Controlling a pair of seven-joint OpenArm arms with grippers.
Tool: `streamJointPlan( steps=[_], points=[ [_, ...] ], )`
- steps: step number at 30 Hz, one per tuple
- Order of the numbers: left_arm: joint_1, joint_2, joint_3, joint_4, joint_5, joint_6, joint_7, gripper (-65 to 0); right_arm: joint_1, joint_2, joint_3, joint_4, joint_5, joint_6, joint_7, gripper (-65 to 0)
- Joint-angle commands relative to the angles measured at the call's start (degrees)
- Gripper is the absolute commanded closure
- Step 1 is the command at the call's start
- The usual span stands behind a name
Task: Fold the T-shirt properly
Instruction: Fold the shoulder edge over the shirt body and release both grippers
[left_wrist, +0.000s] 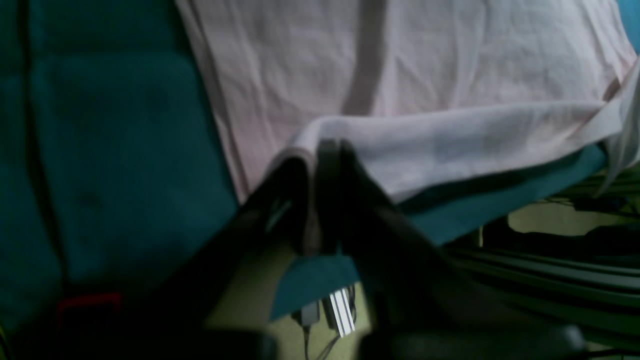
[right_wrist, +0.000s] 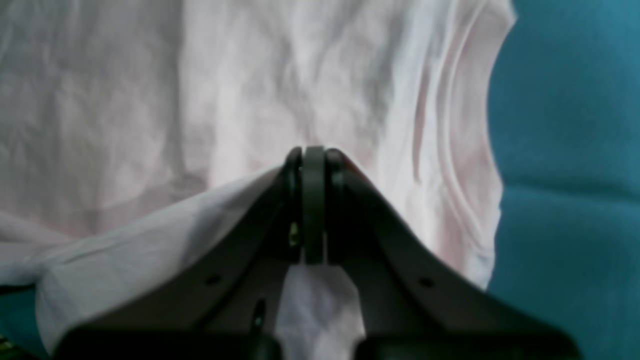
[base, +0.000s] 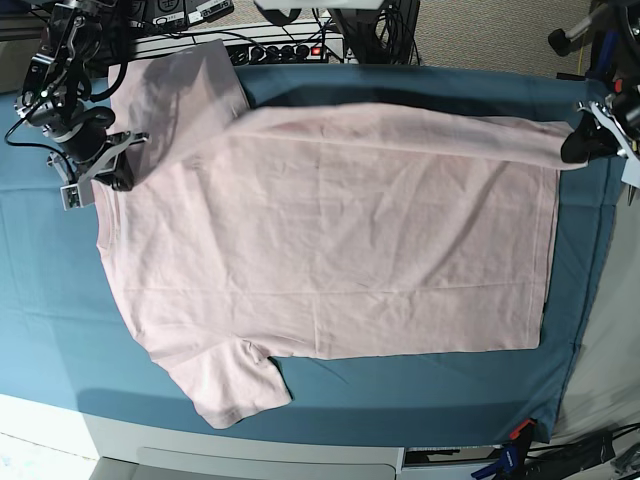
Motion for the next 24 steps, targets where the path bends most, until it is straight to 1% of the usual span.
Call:
streamJointPlan(
  steps=[1,4,7,12,14,17,22,24],
  points=[
    [-0.6,-1.1,0.2,0.7,-0.4,-0.4,-1.5,0.0,0.8,0.8,0.4,-0.3,0.3,-0.1,1.6,0.0],
    [-1.8,-1.1,2.8,0.7,2.0,-0.2,-2.8,0.0,2.7,0.8,0.4,-5.5,0.4,-0.1,2.9,0.0],
    [-3.6,-1.1,6.8,0.7,5.3,2.2,-4.4,0.0,5.8,0.8,0.4,-12.7,0.4,-0.1,4.4,0.0],
    [-7.8,-1.1,13.0,0.6,11.6,2.2,-6.4,0.0,11.0,0.8,0.4,-21.7,1.3,0.0,5.0,0.0],
    [-9.2,-1.1,14.3,0.6,13.4,2.5,-7.1,0.0,12.3,0.8,0.4,-23.1,2.0,0.0,5.1,0.0],
    [-10.7,-1.1,14.6,0.6,15.0,5.0,-7.5,0.0,13.7,0.8,0.4,-23.6,3.0,0.0,5.0,0.0],
    [-12.0,-1.1,14.6,0.6,18.2,7.6,-9.4,0.0,14.7,0.8,0.4,-23.6,3.8,-0.1,5.4,0.0],
    [-12.3,-1.1,14.6,0.5,18.6,8.5,-9.4,0.0,14.8,0.8,0.4,-23.6,3.8,-1.4,6.1,0.0]
  ],
)
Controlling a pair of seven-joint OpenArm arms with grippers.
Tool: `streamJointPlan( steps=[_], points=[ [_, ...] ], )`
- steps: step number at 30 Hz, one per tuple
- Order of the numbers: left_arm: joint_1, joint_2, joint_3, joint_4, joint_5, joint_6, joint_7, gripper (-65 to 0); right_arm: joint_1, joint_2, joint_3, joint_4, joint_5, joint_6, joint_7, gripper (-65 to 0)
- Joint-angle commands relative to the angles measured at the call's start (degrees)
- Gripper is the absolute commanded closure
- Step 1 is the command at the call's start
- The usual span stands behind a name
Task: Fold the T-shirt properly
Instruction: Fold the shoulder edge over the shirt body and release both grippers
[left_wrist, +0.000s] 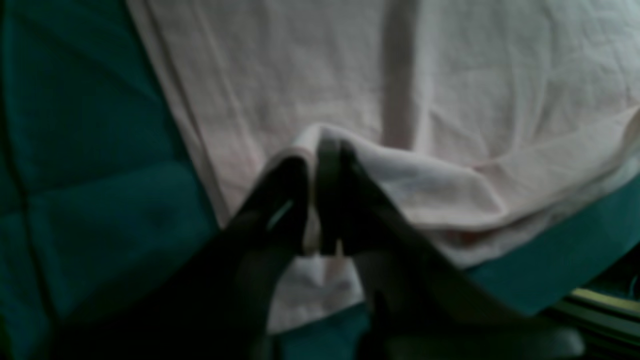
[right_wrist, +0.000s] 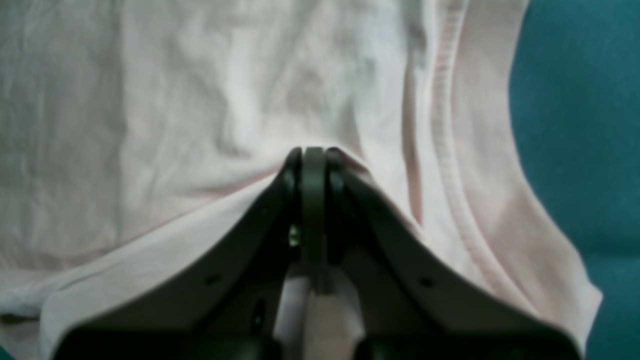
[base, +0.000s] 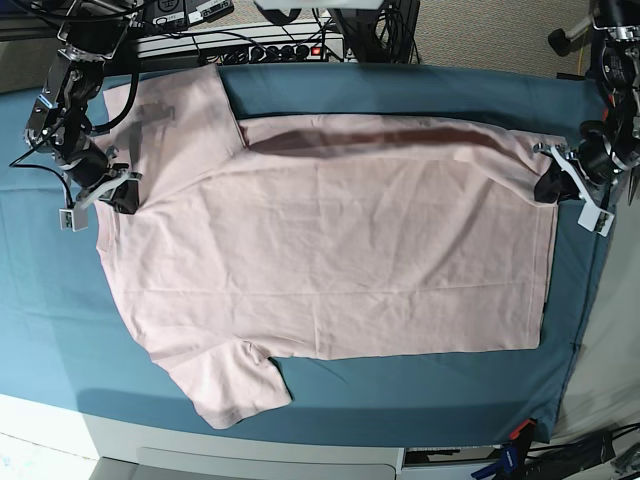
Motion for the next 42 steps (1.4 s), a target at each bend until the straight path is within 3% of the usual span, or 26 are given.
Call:
streamJointPlan(
  steps=[1,12,29,32,34,36,37,42],
  points=[
    [-0.9,-1.1,-0.5,0.5,-0.3,0.4,-1.4,0.0,0.8,1.1,0.2,0.8,1.1,-0.8,1.9,0.0],
    [-0.9,-1.1,-0.5,0.0,5.2,9.1,-3.9,0.0,1.3,1.1,0.3,0.8,0.5,-4.3,4.3,0.0],
    [-0.9,-1.1,-0.5,0.0,5.0,8.6,-5.1,0.0,1.9,1.1,0.3,0.8,-0.1,-4.2,3.9,0.0],
    [-0.9,-1.1,-0.5,0.0,5.0,8.6,-5.4,-18.7,1.9,1.1,0.3,0.8,-1.7,-4.3,3.6,0.0],
    [-0.9,-1.1,-0.5,0.0,5.0,8.5,-5.8,-27.7,1.9,1.1,0.3,0.8,-2.4,-4.3,4.0,-12.0],
    [-0.9,-1.1,-0.5,0.0,5.0,8.5,-6.3,-30.8,1.9,1.1,0.3,0.8,-2.7,-4.3,4.9,-25.1],
    [-0.9,-1.1,-0.5,0.0,5.0,8.5,-6.4,-30.8,1.9,1.1,0.3,0.8,-3.3,-4.3,5.4,-27.6],
    [-0.9,-1.1,-0.5,0.0,5.0,8.7,-6.4,-30.7,1.9,1.1,0.3,0.8,-3.8,-6.3,6.6,-27.8]
  ],
)
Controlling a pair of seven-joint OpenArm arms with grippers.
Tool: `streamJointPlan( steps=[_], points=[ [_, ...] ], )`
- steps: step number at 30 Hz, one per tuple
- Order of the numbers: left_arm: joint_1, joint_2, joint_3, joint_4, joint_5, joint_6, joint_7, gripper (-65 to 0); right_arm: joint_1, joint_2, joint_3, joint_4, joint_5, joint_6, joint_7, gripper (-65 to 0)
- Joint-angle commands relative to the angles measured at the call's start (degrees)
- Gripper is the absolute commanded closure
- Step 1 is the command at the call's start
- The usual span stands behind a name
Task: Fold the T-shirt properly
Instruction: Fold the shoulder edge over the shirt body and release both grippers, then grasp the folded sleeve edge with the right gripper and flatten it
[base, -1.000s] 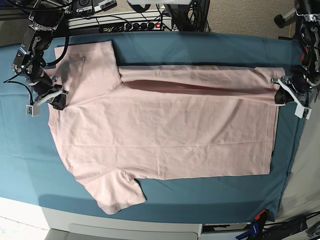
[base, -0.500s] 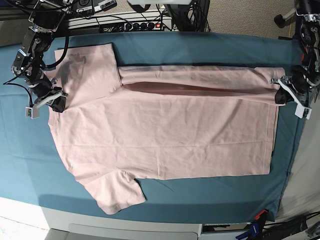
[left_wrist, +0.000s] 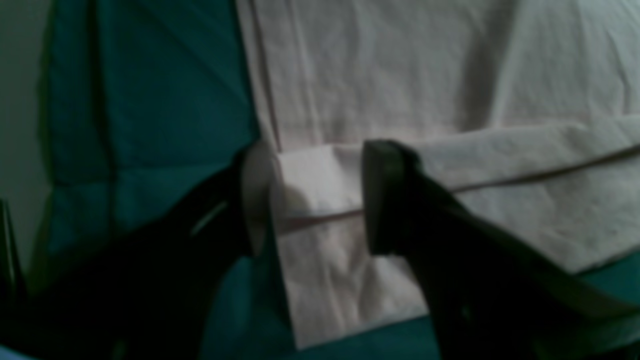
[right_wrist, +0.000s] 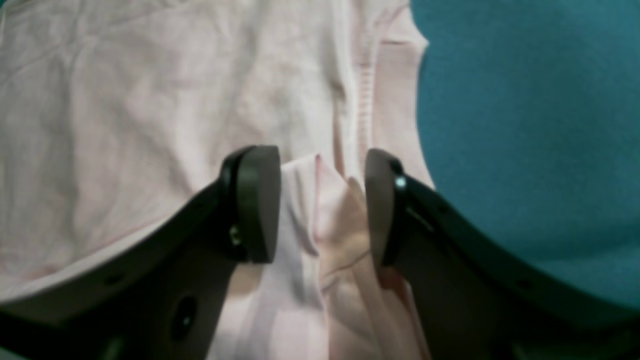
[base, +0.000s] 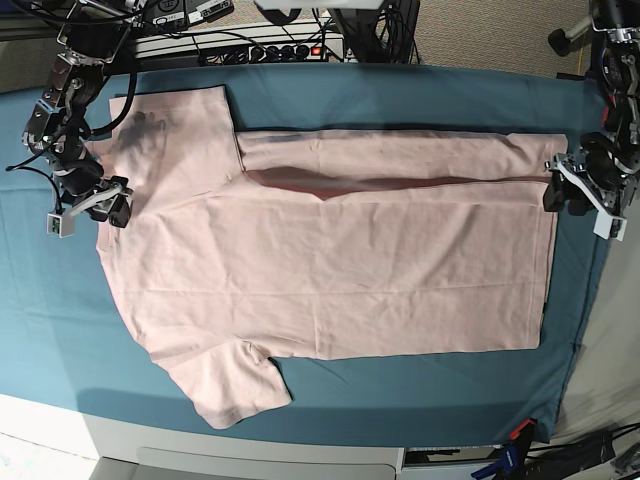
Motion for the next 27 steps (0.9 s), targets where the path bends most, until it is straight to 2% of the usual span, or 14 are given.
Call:
streamJointPlan(
  steps=[1,5,10,14,18,22,27],
  points=[
    [-0.5,-1.2,-0.5,0.8,-0.6,0.0,-1.1,-30.7,0.8,1.1,0.3,0.8,0.8,0.2,1.5,-27.8],
    [-0.4,-1.3,-0.5,0.8,1.1,0.0,-1.0,-30.7,0.7,1.1,1.6,2.2,2.3,0.4,-2.3,-27.8],
    [-0.4,-1.6,-0.5,0.8,3.5,0.0,-1.0,-30.7,-0.9,1.1,8.4,11.1,6.7,2.2,-12.2,-27.8],
    [-0.5,-2.2,-0.5,0.8,3.6,0.0,-1.0,-30.7,-7.1,1.1,14.5,18.0,8.5,2.2,-13.1,-27.8],
    [-0.5,-3.6,-0.5,0.9,4.2,0.0,-1.0,-30.7,-15.0,0.9,19.2,19.2,13.0,2.2,-16.0,-27.8],
    [-0.5,-4.9,-0.5,1.2,4.8,-0.1,-0.8,-30.7,-21.8,-2.6,22.6,19.2,17.5,2.1,-16.6,-27.8],
    [-0.5,-5.1,-0.5,2.5,4.8,-0.1,-0.8,-30.7,-26.1,-8.6,23.0,19.2,20.0,2.2,-17.0,-27.8]
  ],
)
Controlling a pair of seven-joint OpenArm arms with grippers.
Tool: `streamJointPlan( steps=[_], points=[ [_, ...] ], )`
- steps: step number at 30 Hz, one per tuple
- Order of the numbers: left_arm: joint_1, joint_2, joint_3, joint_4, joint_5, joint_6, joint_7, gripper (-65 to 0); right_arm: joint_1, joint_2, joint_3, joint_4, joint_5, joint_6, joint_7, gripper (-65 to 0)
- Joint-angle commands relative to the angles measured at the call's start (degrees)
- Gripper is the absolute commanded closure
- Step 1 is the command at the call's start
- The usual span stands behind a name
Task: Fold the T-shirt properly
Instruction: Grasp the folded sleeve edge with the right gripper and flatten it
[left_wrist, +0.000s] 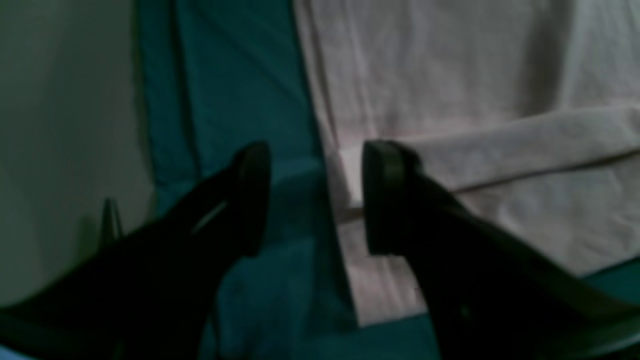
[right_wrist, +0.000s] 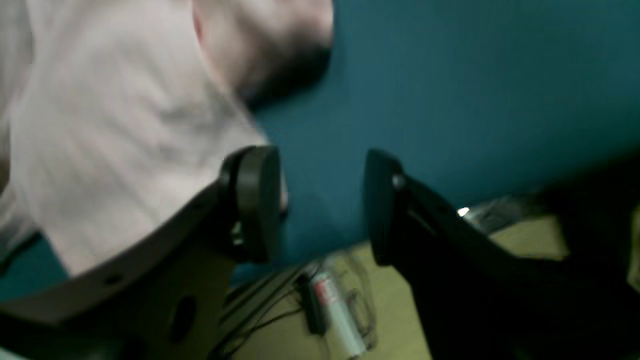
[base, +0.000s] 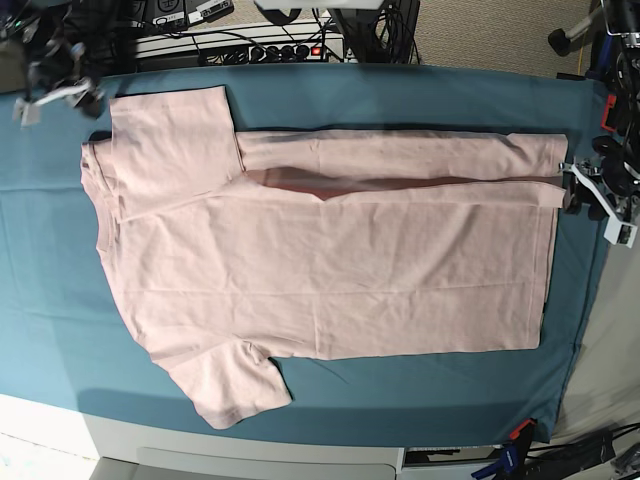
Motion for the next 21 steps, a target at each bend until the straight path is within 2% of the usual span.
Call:
streamJointPlan(
  steps=[1,4,8,15,17,20,21],
  points=[
    [-0.5,-1.3,-0.5,1.1,-0.4,0.0,-1.0,-30.7,-0.6,0.0,0.4,1.0,1.4,0.4,1.2,-27.8],
    [-0.5,-1.3,-0.5,1.1,-0.4,0.0,-1.0,-30.7,-0.9,-2.3,0.4,1.0,1.9,0.4,1.4,-27.8],
    [-0.6,-1.3,-0.5,1.1,-0.4,-0.1,-1.2,-30.7,-0.9,-2.9,-0.7,1.0,1.9,0.4,1.6,-27.7],
    [-2.5,-1.3,-0.5,1.1,-0.4,-0.2,-1.2,-30.7,-0.9,-4.5,-7.0,1.0,1.3,0.5,1.6,-26.6],
    [-2.7,-1.3,-0.5,1.1,-0.4,-0.2,-1.2,-30.7,-0.9,-5.1,-8.3,1.0,0.3,0.5,1.8,-19.3],
    [-2.6,-1.3,-0.5,1.1,-0.4,-0.2,-1.0,-30.7,-0.8,-5.4,-8.9,1.0,0.3,2.0,1.7,-0.5],
    [-2.6,-1.3,-0.5,1.1,-0.4,-0.2,-1.0,-30.7,-0.8,-5.4,-8.8,1.0,0.5,2.2,1.7,0.0]
  ],
)
